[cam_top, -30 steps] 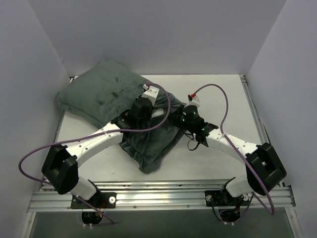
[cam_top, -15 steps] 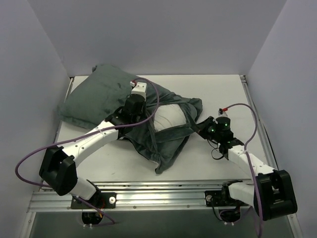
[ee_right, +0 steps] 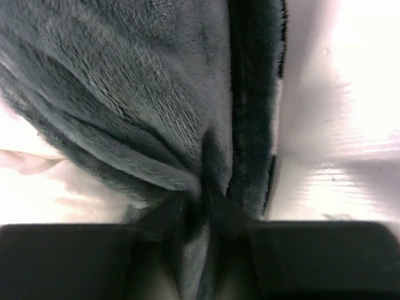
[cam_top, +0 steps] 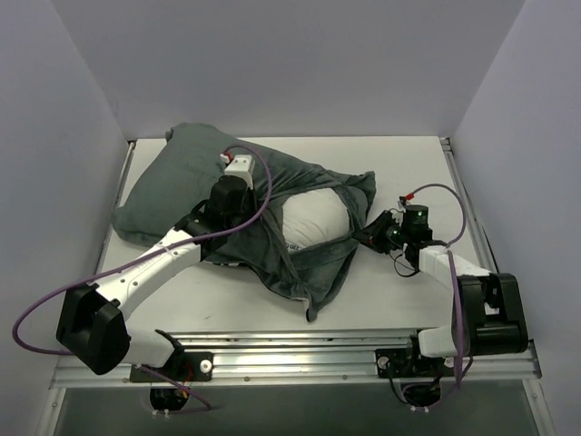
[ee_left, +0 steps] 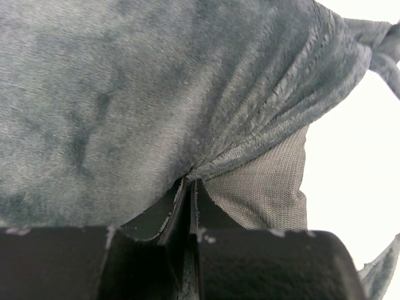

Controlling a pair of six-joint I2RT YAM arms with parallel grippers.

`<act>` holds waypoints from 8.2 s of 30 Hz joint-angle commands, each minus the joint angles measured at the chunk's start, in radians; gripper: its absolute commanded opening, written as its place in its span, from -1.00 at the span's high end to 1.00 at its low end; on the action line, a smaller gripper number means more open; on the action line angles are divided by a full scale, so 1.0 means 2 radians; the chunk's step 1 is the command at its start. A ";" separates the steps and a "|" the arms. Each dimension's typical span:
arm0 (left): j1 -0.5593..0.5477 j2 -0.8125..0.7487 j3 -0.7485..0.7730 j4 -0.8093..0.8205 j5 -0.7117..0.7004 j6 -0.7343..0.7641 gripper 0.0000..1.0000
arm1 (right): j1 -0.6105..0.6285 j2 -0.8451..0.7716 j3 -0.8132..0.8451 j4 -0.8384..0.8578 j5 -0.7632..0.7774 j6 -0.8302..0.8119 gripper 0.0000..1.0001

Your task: Remove the pillowcase from the pillow

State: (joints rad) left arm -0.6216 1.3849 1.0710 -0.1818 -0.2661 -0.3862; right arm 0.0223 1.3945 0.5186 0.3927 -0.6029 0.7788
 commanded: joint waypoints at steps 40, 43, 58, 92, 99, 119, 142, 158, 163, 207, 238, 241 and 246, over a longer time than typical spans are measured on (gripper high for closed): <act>0.022 -0.042 -0.024 -0.132 -0.101 0.030 0.77 | 0.050 0.077 0.190 -0.167 0.233 -0.129 -0.14; 0.023 -0.041 -0.024 -0.132 -0.100 0.030 0.77 | 0.049 0.089 0.165 -0.128 0.185 -0.126 0.04; 0.022 -0.070 0.006 -0.121 -0.050 0.054 0.41 | 0.145 0.062 0.127 0.127 -0.015 -0.037 1.00; -0.160 0.055 0.155 -0.089 -0.082 0.038 -0.40 | 0.210 0.025 0.172 0.137 0.009 -0.043 1.00; -0.159 0.093 0.176 -0.115 -0.167 0.045 -0.64 | 0.223 0.019 0.175 0.120 0.021 -0.062 1.00; -0.144 0.116 0.133 -0.143 -0.115 -0.006 -0.40 | 0.240 0.014 0.189 0.093 0.038 -0.090 1.00; -0.058 -0.023 0.069 -0.139 -0.127 0.052 0.95 | 0.144 -0.043 0.176 -0.121 0.235 -0.145 0.91; -0.014 -0.154 0.062 -0.193 -0.030 0.080 0.95 | 0.036 -0.022 0.161 -0.153 0.235 -0.121 1.00; 0.014 -0.191 0.067 -0.229 -0.011 0.089 0.95 | 0.013 -0.004 0.165 -0.148 0.216 -0.127 1.00; -0.112 -0.112 0.009 -0.091 -0.074 0.020 -0.76 | 0.283 -0.064 0.185 -0.111 0.268 -0.136 -0.52; -0.015 -0.130 -0.098 -0.078 -0.076 -0.063 -0.74 | 0.314 0.022 0.276 -0.194 0.123 -0.268 1.00; -0.017 -0.105 -0.081 -0.078 -0.073 -0.043 -0.73 | 0.350 -0.024 0.259 -0.228 0.071 -0.265 1.00; -0.019 -0.057 -0.056 -0.028 -0.040 -0.016 -0.73 | 0.444 -0.069 0.254 -0.245 0.045 -0.258 1.00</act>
State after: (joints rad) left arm -0.6655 1.2057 0.8936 -0.4271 -0.3981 -0.4496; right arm 0.7612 1.3346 1.0355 0.0090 -0.2764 0.2298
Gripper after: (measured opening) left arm 0.867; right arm 0.036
